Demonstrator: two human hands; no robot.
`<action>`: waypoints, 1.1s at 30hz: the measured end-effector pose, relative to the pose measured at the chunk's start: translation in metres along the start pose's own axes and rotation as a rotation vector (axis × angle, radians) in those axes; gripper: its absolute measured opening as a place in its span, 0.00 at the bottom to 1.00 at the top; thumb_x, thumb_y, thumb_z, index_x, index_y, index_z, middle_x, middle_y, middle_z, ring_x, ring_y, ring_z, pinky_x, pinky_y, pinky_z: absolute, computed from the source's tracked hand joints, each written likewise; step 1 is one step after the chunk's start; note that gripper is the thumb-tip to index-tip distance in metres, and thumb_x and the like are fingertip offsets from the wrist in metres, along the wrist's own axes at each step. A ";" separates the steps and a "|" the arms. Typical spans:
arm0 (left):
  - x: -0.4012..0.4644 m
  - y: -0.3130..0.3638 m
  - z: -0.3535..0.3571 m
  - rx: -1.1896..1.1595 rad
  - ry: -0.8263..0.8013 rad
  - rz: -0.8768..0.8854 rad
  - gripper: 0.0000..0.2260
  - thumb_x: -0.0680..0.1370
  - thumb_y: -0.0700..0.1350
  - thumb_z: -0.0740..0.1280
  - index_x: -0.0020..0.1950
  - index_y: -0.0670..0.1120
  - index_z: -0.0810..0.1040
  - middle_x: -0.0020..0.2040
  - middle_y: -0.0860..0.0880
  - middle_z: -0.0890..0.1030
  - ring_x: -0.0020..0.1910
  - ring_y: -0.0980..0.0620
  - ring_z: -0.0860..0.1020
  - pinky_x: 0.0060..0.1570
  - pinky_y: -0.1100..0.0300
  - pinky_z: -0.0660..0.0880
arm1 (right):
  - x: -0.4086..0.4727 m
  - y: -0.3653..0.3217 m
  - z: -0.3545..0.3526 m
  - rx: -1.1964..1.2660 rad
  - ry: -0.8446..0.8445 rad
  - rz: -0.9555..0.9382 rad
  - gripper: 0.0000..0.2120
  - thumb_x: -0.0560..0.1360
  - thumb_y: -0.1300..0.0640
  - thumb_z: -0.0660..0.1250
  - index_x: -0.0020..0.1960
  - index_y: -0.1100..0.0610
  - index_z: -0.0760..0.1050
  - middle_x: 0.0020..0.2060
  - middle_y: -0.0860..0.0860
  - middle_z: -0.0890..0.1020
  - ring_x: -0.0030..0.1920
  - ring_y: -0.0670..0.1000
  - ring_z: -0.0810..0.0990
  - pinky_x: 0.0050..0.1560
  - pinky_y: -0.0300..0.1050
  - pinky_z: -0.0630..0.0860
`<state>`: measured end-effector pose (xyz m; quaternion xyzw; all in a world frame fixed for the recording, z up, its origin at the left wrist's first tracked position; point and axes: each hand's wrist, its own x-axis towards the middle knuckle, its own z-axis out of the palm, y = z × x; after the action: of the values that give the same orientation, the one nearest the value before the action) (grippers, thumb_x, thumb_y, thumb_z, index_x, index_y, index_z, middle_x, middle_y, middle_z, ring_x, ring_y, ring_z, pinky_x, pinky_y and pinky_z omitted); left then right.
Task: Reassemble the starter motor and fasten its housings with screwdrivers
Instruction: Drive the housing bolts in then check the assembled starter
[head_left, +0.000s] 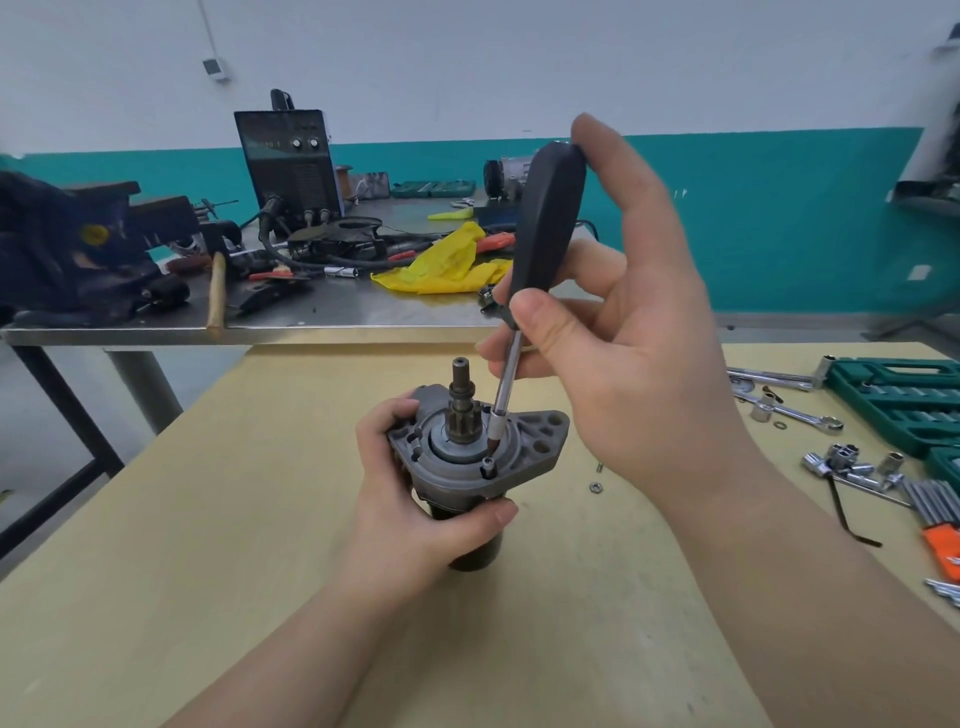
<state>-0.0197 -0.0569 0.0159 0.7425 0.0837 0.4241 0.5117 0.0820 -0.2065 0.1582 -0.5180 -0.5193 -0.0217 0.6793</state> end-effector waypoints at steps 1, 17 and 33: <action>0.000 0.000 0.000 0.001 0.000 -0.001 0.43 0.60 0.51 0.84 0.69 0.64 0.65 0.67 0.62 0.77 0.68 0.52 0.80 0.65 0.63 0.76 | 0.000 0.000 0.001 0.001 -0.006 0.005 0.34 0.83 0.68 0.66 0.81 0.42 0.60 0.49 0.55 0.83 0.42 0.58 0.89 0.46 0.49 0.87; -0.001 0.001 -0.001 0.018 -0.012 -0.005 0.43 0.60 0.52 0.84 0.68 0.65 0.64 0.74 0.50 0.73 0.70 0.49 0.79 0.68 0.50 0.75 | -0.002 -0.005 0.002 -0.005 -0.068 0.014 0.34 0.83 0.66 0.66 0.82 0.42 0.60 0.49 0.53 0.82 0.43 0.58 0.89 0.47 0.51 0.87; 0.000 0.002 -0.001 0.035 -0.037 0.011 0.42 0.61 0.52 0.84 0.67 0.68 0.64 0.75 0.51 0.71 0.70 0.54 0.78 0.65 0.66 0.75 | 0.023 -0.022 0.009 -0.191 -0.182 -0.005 0.30 0.77 0.63 0.73 0.72 0.43 0.67 0.42 0.47 0.80 0.44 0.52 0.84 0.48 0.43 0.83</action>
<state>-0.0214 -0.0569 0.0177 0.7595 0.0777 0.4114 0.4978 0.0735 -0.1984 0.1897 -0.5788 -0.5758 -0.0255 0.5769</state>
